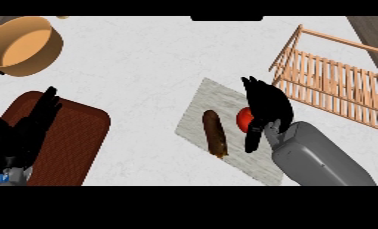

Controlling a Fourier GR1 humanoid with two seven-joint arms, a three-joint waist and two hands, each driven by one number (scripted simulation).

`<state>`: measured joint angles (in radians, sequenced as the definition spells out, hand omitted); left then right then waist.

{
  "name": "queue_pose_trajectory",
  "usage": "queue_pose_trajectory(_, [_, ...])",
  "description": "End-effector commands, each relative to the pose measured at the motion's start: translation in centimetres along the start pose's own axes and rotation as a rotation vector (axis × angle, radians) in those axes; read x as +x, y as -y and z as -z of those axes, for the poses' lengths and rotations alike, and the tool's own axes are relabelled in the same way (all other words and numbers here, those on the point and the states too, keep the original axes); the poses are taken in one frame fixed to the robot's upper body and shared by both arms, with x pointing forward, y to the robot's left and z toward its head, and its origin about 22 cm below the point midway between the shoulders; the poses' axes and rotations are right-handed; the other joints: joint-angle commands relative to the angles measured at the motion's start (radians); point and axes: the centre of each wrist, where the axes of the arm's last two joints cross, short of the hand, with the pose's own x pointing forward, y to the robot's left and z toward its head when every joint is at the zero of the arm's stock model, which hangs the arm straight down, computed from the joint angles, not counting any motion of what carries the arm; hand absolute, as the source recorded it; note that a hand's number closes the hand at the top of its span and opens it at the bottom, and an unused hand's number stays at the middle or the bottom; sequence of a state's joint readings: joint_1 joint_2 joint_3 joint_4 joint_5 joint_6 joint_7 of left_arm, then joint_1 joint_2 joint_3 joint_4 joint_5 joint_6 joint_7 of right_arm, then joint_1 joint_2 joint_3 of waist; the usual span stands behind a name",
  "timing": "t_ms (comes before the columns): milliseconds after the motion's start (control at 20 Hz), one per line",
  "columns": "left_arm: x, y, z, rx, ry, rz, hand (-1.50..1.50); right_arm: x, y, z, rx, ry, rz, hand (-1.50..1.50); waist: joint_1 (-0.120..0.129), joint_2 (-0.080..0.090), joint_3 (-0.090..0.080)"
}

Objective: Pick the tomato from the placemat and place it in the tiered shelf

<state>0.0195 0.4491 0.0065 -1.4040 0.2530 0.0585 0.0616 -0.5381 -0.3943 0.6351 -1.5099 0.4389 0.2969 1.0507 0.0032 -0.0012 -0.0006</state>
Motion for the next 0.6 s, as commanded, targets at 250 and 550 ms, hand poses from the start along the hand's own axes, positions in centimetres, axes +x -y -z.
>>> queue_pose_trajectory(250, [-0.1,0.4,-0.5,0.022,-0.003,-0.001,0.00,-3.4,-2.2,1.8,0.004,-0.081,-0.054,-1.50,-0.002,0.000,0.001])
queue_pose_trajectory(550, [-1.5,-0.6,-0.2,-0.004,0.009,0.003,0.00,0.2,-2.9,3.2,0.004,-0.075,-0.026,-1.50,0.004,0.002,0.000])
